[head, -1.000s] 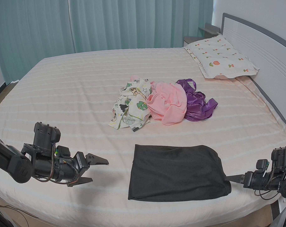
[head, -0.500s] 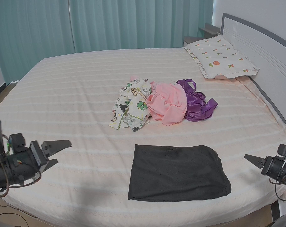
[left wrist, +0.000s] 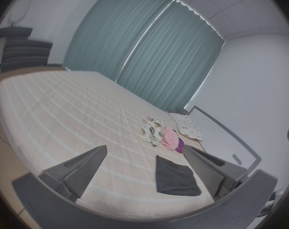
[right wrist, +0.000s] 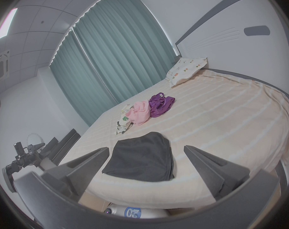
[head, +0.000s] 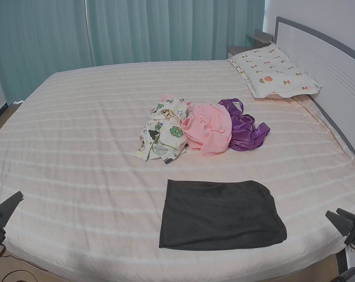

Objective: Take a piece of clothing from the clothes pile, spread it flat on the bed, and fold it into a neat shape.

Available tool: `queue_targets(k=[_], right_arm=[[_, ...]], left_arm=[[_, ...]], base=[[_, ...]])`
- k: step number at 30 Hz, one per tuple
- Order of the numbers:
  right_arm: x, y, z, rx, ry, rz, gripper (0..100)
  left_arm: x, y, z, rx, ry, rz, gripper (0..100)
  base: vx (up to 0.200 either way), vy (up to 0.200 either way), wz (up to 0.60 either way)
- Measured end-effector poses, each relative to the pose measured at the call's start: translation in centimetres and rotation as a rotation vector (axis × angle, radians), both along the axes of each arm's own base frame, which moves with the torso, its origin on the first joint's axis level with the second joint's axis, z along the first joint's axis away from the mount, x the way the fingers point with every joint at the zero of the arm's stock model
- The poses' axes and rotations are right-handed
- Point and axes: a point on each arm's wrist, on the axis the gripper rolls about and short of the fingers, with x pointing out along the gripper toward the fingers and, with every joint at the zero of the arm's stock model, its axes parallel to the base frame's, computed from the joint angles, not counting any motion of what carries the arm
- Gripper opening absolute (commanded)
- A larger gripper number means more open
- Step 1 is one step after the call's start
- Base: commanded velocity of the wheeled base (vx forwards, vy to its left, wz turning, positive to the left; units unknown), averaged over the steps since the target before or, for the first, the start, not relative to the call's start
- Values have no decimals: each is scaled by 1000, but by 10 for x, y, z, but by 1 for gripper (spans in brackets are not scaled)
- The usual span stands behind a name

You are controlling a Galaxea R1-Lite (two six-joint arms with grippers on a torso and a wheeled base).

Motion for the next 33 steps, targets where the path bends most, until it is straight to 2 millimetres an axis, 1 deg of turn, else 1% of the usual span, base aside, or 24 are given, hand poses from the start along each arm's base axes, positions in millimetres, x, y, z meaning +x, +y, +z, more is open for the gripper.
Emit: queue_targets(k=[4, 8, 11, 13, 17, 22, 25, 29, 33], right_arm=[[-30, 3, -5, -15, -21, 25, 100], [-55, 5, -12, -60, -78, 56, 100], [-71, 6, -19, -109, -128, 72, 100], [-77, 5, -21, -137, -170, 62, 100], [-82, 4, -25, -202, -236, 17, 100], [-80, 2, -31, -259, -310, -47, 100], [-78, 1, -35, -276, -330, -71, 100], [-77, 1, -40, -303, -338, -96, 100], [-76, 0, -41, -318, -344, -115, 100]], left_arm=[[-28, 8, -8, 101, -79, 101, 100], [-53, 11, -17, 201, -163, 189, 100], [-66, 11, -27, 298, -214, 249, 100], [-70, 10, -35, 339, -229, 280, 100], [-72, 10, -42, 359, -320, 346, 100], [-66, 10, -52, 449, -447, 410, 100], [-64, 10, -58, 488, -486, 433, 100], [-60, 10, -68, 529, -455, 434, 100], [-55, 10, -86, 570, -312, 395, 100]], base=[[0, 0, 0], [0, 0, 0], [0, 0, 0], [0, 0, 0], [0, 0, 0], [0, 0, 0], [0, 0, 0], [0, 0, 0], [0, 0, 0]])
